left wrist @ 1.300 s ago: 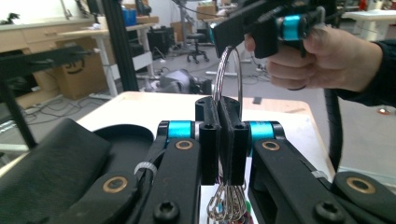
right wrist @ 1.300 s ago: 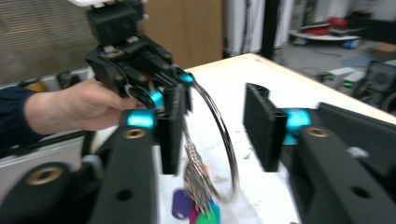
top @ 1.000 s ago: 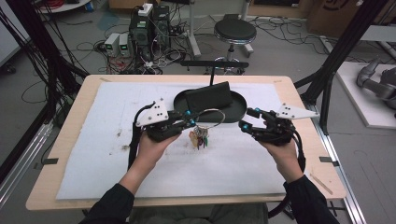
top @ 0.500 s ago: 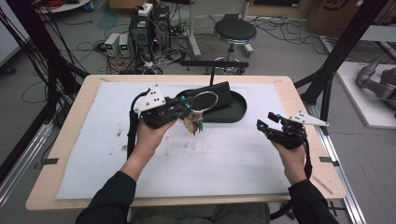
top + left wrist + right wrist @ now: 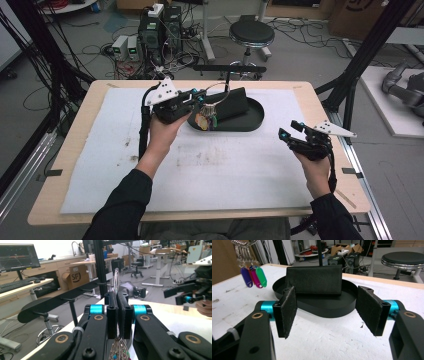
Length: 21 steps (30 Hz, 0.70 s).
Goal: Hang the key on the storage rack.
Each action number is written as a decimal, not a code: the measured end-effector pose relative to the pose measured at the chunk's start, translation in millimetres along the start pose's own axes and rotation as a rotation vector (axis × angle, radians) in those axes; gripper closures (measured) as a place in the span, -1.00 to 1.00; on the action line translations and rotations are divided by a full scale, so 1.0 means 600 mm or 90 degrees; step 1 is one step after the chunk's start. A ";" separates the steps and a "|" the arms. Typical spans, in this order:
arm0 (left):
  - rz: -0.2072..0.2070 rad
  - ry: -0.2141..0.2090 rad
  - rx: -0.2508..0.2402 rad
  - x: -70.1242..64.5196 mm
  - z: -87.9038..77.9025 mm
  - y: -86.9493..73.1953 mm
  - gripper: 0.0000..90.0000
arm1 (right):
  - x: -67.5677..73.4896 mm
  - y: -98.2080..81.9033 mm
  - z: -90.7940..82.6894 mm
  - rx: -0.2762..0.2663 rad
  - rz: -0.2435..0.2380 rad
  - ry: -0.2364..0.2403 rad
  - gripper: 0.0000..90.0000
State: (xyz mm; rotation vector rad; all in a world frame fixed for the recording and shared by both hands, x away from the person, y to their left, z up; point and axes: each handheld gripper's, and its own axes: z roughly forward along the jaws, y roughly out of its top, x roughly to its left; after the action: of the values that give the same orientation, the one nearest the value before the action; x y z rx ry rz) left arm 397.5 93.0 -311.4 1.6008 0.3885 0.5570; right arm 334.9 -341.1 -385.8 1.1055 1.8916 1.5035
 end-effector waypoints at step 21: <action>-0.048 0.064 0.008 0.063 0.017 -0.030 0.93 | -0.006 -0.001 -0.003 -0.005 0.007 -0.006 -0.25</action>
State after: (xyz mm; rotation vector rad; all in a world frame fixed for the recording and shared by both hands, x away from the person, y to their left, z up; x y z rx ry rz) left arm 435.5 107.8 -325.1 1.5675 0.5262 0.5802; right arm 335.4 -345.4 -386.0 1.1183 1.8751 1.5076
